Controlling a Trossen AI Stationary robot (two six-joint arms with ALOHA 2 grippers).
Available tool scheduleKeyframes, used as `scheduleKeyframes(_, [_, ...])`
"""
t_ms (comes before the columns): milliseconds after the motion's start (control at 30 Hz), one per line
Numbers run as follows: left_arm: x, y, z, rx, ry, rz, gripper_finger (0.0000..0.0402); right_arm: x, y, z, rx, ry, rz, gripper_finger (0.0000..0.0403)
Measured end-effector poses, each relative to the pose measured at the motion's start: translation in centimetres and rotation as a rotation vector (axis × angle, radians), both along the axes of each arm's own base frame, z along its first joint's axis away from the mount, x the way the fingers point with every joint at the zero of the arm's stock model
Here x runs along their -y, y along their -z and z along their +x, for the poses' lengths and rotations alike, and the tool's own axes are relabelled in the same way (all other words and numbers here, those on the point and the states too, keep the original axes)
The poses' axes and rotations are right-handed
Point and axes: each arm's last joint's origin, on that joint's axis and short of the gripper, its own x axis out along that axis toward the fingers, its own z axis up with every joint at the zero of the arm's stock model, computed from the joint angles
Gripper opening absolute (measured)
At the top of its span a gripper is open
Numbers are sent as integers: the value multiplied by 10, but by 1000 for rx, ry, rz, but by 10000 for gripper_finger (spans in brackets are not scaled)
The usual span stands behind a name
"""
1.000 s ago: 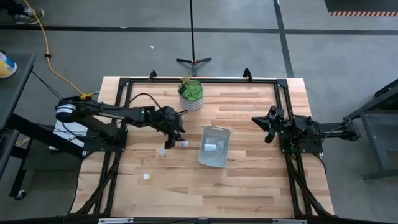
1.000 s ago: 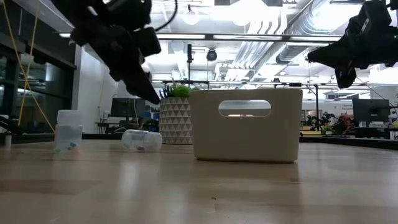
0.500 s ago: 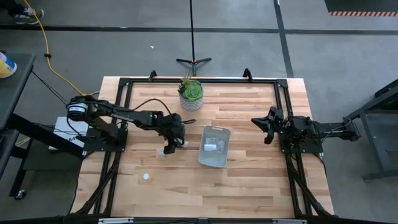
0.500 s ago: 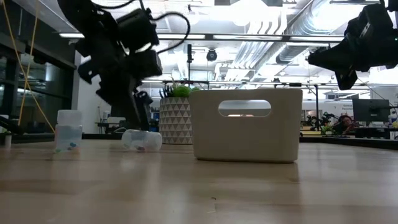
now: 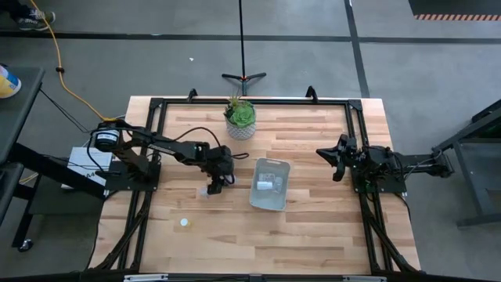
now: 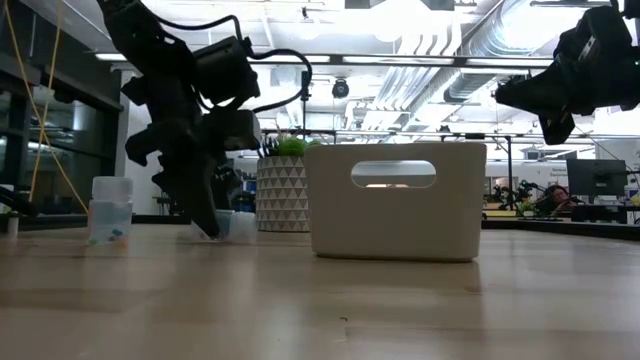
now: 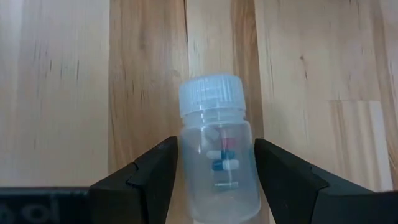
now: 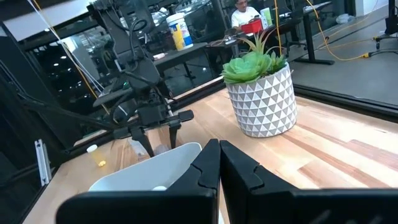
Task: Pick and place pill bottles into a basket
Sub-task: Put the top transparent medicine bottle into the white bin
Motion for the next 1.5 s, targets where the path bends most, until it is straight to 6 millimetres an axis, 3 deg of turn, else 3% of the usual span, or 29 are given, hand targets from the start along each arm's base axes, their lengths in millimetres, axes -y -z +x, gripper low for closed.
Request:
scheduleKeyframes(133, [0,0,0,3,-9,16,242,0,0,0,-3,0,-7,0])
scheduleKeyframes(367, [-1,-2,4,37,-38,7,180,0,0,0,-3,0,-8,0])
scheduleKeyframes(467, [-2,-6,8,58,-76,-15,174,0,0,0,-3,0,-7,0])
scheduleKeyframes(767, [-4,-49,40,190,-75,3,216,0,0,0,-3,0,-7,0])
scheduleKeyframes(1100, [-7,-90,56,195,-51,87,132,0,0,0,-3,0,-7,0])
scheduleKeyframes(1333, [-6,-88,53,150,-54,44,82,0,0,0,-3,-1,-6,0])
scheduleKeyframes(1500, [-5,-83,46,58,-104,-29,102,-1,1,0,-5,-31,-5,0])
